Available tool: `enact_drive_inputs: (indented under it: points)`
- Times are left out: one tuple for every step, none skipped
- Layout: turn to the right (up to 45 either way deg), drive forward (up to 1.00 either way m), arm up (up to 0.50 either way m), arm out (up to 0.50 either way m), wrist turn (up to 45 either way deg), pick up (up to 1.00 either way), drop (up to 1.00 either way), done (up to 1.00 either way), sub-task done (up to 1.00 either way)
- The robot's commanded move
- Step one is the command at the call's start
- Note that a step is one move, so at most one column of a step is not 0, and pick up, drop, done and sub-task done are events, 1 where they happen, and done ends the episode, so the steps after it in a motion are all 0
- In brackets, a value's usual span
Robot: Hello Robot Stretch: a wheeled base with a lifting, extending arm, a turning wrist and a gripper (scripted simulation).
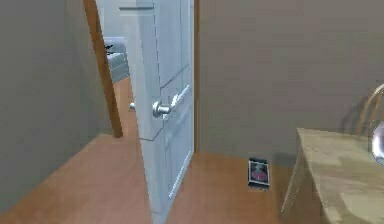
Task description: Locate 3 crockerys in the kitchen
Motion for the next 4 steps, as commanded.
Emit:
enact_drive_inputs:
  points:
    - [-45.0,0.00,0.00,0.00,0.0,0.00,0.00,0.00,0.00]
    - [-45.0,0.00,0.00,0.00,0.0,0.00,0.00,0.00,0.00]
    - [-27.0,0.00,0.00,0.00,0.0,0.00,0.00,0.00,0.00]
    - [-3.0,0.00,0.00,0.00,0.0,0.00,0.00,0.00,0.00]
